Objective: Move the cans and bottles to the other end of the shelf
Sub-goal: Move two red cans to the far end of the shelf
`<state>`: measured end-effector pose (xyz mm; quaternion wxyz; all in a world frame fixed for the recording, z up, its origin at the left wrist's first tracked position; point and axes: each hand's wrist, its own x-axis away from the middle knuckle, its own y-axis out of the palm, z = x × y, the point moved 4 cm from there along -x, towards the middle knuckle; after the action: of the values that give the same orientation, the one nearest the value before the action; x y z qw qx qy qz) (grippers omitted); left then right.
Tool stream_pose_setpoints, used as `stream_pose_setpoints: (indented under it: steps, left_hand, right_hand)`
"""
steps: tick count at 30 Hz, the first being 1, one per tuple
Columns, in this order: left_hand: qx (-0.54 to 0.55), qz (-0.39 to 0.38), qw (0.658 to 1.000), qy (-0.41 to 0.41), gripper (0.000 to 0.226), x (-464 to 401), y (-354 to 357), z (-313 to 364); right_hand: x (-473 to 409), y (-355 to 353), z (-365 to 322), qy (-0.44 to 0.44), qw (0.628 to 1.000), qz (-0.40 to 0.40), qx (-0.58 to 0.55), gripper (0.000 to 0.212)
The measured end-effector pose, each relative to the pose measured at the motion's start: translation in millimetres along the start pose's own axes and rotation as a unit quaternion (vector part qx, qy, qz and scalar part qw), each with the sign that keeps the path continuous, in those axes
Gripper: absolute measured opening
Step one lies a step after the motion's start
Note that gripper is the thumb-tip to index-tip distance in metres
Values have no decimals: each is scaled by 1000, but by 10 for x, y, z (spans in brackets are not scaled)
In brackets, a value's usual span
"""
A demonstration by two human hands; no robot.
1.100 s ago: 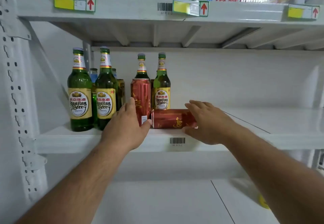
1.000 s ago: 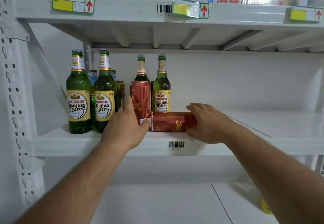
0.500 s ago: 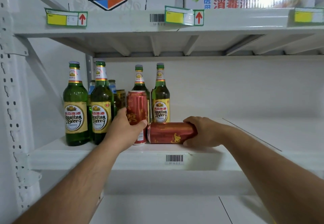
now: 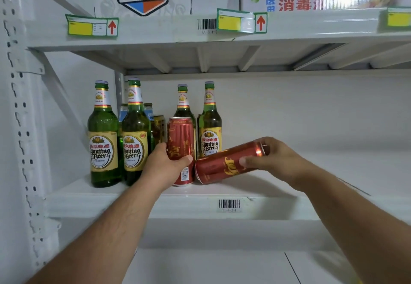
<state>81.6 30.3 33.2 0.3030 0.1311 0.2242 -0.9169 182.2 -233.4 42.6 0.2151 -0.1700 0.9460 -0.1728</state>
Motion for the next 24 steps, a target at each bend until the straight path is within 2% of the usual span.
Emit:
stream_pose_setpoints:
  steps: [4, 7, 9, 13, 24]
  left_hand:
    - [22, 1, 1000, -9, 60, -16, 4, 1]
    - [36, -5, 999, -9, 58, -31, 13, -7]
    - [44, -10, 999, -8, 56, -45, 16, -14]
    - [59, -4, 998, -2, 58, -63, -11, -46]
    - [127, -72, 988, 53, 42, 118, -22, -43]
  right_hand:
    - [0, 166, -59, 8, 982, 75, -175, 61]
    - [-86, 299, -129, -7, 964, 127, -234, 78]
    - [-114, 364, -213, -18, 960, 147, -238, 85]
    - [-73, 464, -413, -36, 962, 167, -214, 65]
    - [83, 307, -756, -74, 957, 241, -146, 70]
